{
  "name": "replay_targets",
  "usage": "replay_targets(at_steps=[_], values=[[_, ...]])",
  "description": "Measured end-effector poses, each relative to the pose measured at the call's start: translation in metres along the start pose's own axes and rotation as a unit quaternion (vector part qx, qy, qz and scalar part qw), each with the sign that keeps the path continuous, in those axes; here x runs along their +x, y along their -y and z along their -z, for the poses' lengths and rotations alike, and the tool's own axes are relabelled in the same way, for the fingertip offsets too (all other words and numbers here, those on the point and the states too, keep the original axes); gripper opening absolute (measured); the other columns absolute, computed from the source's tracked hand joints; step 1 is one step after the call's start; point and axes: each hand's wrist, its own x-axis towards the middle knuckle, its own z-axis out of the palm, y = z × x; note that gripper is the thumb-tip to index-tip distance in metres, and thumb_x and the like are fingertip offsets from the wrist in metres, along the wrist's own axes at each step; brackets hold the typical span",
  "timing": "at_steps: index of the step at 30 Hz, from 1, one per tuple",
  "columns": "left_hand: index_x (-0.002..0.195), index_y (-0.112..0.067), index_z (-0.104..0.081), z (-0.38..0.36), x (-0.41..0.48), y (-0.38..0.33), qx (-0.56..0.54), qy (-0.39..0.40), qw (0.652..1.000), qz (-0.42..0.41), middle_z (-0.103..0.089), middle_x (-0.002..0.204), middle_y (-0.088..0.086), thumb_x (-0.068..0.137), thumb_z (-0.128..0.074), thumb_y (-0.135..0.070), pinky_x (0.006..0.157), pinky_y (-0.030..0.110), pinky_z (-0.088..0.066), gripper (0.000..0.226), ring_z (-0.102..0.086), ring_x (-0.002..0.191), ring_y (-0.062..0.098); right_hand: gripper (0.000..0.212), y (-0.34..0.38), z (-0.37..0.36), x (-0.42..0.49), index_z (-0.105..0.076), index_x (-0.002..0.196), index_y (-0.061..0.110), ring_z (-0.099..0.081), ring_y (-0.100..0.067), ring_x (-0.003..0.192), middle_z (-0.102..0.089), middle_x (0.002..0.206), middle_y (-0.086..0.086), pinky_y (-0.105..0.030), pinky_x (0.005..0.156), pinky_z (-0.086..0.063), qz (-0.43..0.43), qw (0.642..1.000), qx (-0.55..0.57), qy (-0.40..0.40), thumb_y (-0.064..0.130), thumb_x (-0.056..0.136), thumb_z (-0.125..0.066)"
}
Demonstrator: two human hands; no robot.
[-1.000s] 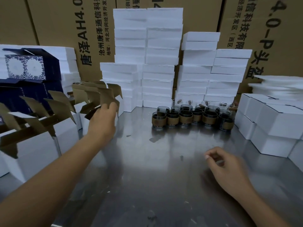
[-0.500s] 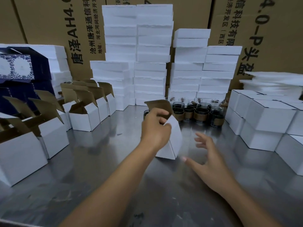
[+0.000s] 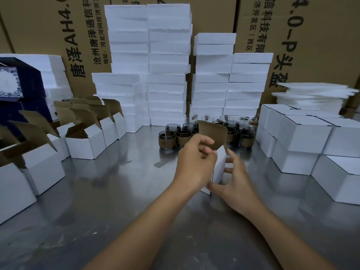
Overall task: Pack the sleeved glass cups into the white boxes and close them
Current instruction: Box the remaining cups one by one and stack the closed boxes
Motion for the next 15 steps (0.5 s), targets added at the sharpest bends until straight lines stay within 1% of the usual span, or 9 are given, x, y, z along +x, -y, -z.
replay_targets(at_steps=[2, 5, 7, 10, 12, 14, 15], values=[[0.084, -0.029, -0.054, 0.007, -0.001, 0.005, 0.005, 0.001, 1.000, -0.023, -0.058, 0.074, -0.005, 0.085, -0.058, -0.001, 0.062, 0.004, -0.041, 0.028, -0.052, 0.062, -0.005, 0.106, -0.003, 0.003, 0.005, -0.019, 0.146, 0.024, -0.049, -0.005, 0.109, -0.038, 0.129, 0.009, -0.010, 0.071, -0.044, -0.008, 1.000, 0.000, -0.009, 0.024, 0.063, -0.086], [0.088, -0.023, -0.057, 0.022, 0.002, 0.017, 0.025, -0.009, 0.999, -0.033, -0.059, 0.075, -0.005, 0.086, -0.058, 0.000, 0.066, 0.002, -0.040, 0.023, -0.052, 0.067, -0.008, 0.104, -0.007, 0.009, 0.012, -0.020, 0.146, 0.023, -0.046, -0.006, 0.110, -0.042, 0.124, 0.010, -0.002, 0.069, -0.041, -0.017, 1.000, 0.010, -0.010, 0.019, 0.065, -0.085], [0.089, -0.021, -0.058, 0.032, 0.010, 0.029, 0.052, -0.023, 0.998, -0.029, -0.059, 0.076, -0.006, 0.086, -0.057, 0.000, 0.066, 0.002, -0.039, 0.021, -0.052, 0.067, -0.006, 0.099, -0.010, 0.014, 0.015, -0.021, 0.145, 0.024, -0.044, -0.005, 0.111, -0.042, 0.125, 0.011, 0.004, 0.066, -0.037, -0.020, 1.000, 0.013, -0.001, 0.017, 0.068, -0.084], [0.088, -0.022, -0.058, 0.045, 0.027, 0.052, 0.095, -0.044, 0.994, -0.009, -0.060, 0.081, -0.004, 0.087, -0.055, -0.002, 0.062, 0.002, -0.038, 0.020, -0.052, 0.069, 0.002, 0.094, -0.013, 0.019, 0.017, -0.024, 0.142, 0.030, -0.042, -0.005, 0.114, -0.039, 0.129, 0.013, 0.006, 0.063, -0.036, -0.021, 1.000, 0.012, 0.015, 0.015, 0.070, -0.082], [0.087, -0.020, -0.058, 0.050, 0.041, 0.070, 0.117, -0.063, 0.991, 0.015, -0.059, 0.082, -0.003, 0.088, -0.051, -0.001, 0.063, 0.008, -0.042, 0.020, -0.052, 0.070, 0.009, 0.093, -0.014, 0.020, 0.019, -0.024, 0.142, 0.033, -0.042, -0.005, 0.116, -0.039, 0.130, 0.014, 0.006, 0.063, -0.037, -0.024, 0.999, 0.008, 0.022, 0.015, 0.071, -0.081], [0.089, -0.017, -0.058, 0.053, 0.057, 0.088, 0.121, -0.077, 0.988, 0.060, -0.055, 0.078, -0.003, 0.088, -0.048, 0.000, 0.069, 0.027, -0.052, 0.020, -0.052, 0.070, 0.016, 0.090, -0.016, 0.020, 0.020, -0.025, 0.140, 0.035, -0.041, -0.005, 0.116, -0.040, 0.129, 0.014, 0.005, 0.065, -0.038, -0.026, 0.999, 0.013, 0.023, 0.013, 0.072, -0.080], [0.092, -0.015, -0.058, 0.055, 0.066, 0.096, 0.124, -0.083, 0.985, 0.082, -0.053, 0.079, -0.002, 0.087, -0.046, 0.000, 0.069, 0.034, -0.055, 0.020, -0.053, 0.070, 0.019, 0.089, -0.017, 0.021, 0.021, -0.025, 0.139, 0.035, -0.041, -0.005, 0.118, -0.039, 0.129, 0.015, 0.004, 0.068, -0.038, -0.027, 0.999, 0.016, 0.023, 0.013, 0.073, -0.079]])
